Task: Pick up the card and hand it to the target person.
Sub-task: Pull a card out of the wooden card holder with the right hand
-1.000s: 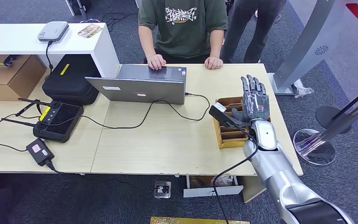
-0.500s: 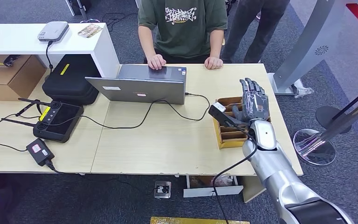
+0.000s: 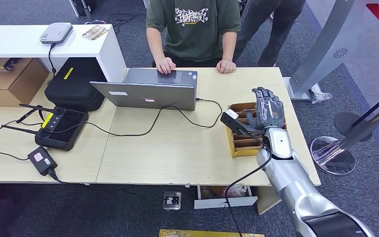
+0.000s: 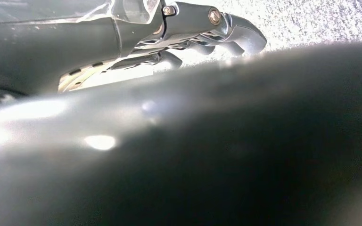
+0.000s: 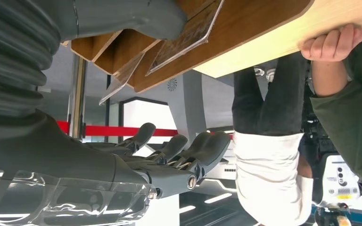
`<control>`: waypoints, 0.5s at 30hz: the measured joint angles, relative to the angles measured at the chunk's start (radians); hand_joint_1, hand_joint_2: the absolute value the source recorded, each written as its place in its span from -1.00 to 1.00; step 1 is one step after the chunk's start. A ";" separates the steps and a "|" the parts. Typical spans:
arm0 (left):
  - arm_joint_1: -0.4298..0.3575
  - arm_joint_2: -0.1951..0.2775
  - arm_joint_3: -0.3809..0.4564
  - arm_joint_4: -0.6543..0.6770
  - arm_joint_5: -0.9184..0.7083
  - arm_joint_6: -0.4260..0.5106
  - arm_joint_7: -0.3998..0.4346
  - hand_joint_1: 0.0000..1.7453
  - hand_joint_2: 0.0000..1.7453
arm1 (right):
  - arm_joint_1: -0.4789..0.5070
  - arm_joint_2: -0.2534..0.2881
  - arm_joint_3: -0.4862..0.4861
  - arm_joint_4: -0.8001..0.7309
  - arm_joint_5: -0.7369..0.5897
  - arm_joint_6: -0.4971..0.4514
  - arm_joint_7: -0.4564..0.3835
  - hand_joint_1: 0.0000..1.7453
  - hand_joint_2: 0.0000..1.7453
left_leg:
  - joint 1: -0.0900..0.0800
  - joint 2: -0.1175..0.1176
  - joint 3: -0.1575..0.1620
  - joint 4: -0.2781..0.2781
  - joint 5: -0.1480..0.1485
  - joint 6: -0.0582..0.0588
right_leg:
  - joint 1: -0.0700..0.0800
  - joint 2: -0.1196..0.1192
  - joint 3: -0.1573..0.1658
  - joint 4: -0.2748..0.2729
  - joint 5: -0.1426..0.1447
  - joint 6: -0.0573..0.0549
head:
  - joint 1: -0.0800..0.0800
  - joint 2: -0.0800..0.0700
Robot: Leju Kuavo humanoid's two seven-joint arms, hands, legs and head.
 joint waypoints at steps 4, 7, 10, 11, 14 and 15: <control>0.002 0.000 0.000 0.000 0.000 0.000 -0.001 -1.00 -1.00 | 0.004 0.000 0.000 0.000 -0.001 0.000 0.001 0.00 1.00 | 0.000 0.000 0.000 0.000 0.000 0.000 | 0.000 0.000 0.000 0.000 0.000 0.000 | 0.000 0.000; 0.003 0.000 0.000 0.000 0.000 0.000 -0.001 -1.00 -1.00 | 0.006 0.000 0.000 0.000 -0.001 0.000 0.001 0.06 1.00 | 0.000 0.000 0.000 0.000 0.000 0.000 | 0.000 0.000 0.000 0.000 0.000 0.000 | 0.000 0.000; 0.003 0.000 0.000 0.000 0.000 0.000 -0.001 -1.00 -1.00 | 0.006 0.000 0.000 0.000 0.000 0.004 0.005 0.09 1.00 | 0.000 0.000 0.000 0.000 0.000 0.000 | 0.000 0.000 0.000 0.000 0.000 0.000 | 0.000 0.000; 0.003 0.000 0.000 0.000 0.000 0.000 -0.001 -1.00 -1.00 | 0.006 0.000 0.000 0.000 0.000 0.004 0.006 0.08 1.00 | 0.000 0.000 0.000 0.000 0.000 0.000 | 0.000 0.000 0.000 0.000 0.000 0.000 | 0.000 0.000; 0.003 0.000 0.000 0.000 -0.001 0.000 -0.001 -1.00 -1.00 | 0.006 -0.001 0.000 0.001 0.000 0.004 0.008 0.04 1.00 | 0.000 0.000 0.000 0.000 0.000 0.000 | 0.000 0.000 0.000 0.000 0.000 0.000 | 0.000 0.000; 0.003 0.000 0.000 0.000 -0.001 0.000 -0.001 -1.00 -1.00 | 0.007 -0.001 0.000 0.001 0.000 0.004 0.009 0.05 1.00 | 0.000 0.000 0.000 0.000 0.000 0.000 | 0.000 0.000 0.000 0.000 0.000 0.000 | 0.000 0.000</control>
